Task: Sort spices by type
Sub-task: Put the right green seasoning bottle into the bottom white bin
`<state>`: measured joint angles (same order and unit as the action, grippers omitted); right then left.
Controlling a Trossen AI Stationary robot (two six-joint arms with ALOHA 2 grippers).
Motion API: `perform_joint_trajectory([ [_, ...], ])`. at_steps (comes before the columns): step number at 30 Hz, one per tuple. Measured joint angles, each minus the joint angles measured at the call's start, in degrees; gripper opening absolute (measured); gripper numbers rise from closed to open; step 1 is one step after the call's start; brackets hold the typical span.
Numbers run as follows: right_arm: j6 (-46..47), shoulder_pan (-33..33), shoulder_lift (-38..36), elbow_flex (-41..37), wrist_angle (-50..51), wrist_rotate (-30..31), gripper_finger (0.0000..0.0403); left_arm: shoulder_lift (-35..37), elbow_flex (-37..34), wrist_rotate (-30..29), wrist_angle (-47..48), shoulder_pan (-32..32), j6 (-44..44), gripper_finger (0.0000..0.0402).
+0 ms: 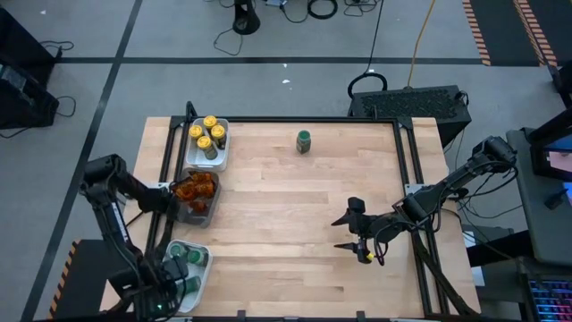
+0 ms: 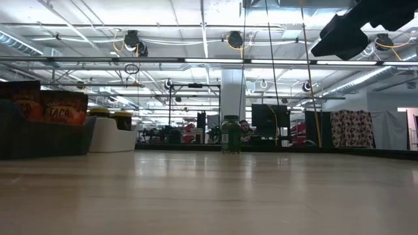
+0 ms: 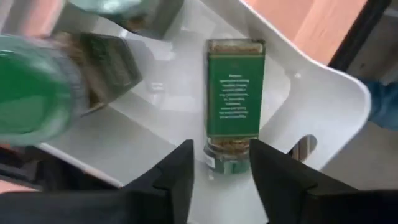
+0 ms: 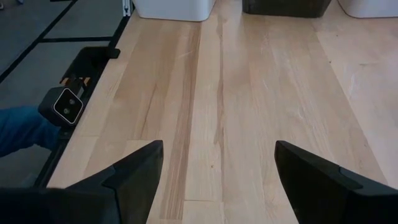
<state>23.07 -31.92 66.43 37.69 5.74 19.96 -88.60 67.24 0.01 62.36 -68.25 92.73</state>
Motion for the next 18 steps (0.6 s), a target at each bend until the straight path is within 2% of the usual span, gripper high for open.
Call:
perform_joint_trajectory([
  [5,-0.9,0.0,0.0,0.0,0.1,-0.1,0.029,-3.5,-0.4,1.6,-1.0,0.4,-0.1,0.0218],
  [11,-1.8,0.5,0.0,0.0,0.0,-0.1,0.029,-3.7,-0.5,1.4,-1.4,1.4,-0.1,0.0289],
  [15,-1.4,0.7,0.0,0.0,0.0,-0.1,0.029,-4.1,-0.5,1.2,-4.1,1.4,-2.0,0.032],
  [18,-1.3,0.7,0.0,0.0,0.0,-0.1,0.029,-4.5,-0.5,0.6,-5.7,1.4,-3.5,0.0328],
])
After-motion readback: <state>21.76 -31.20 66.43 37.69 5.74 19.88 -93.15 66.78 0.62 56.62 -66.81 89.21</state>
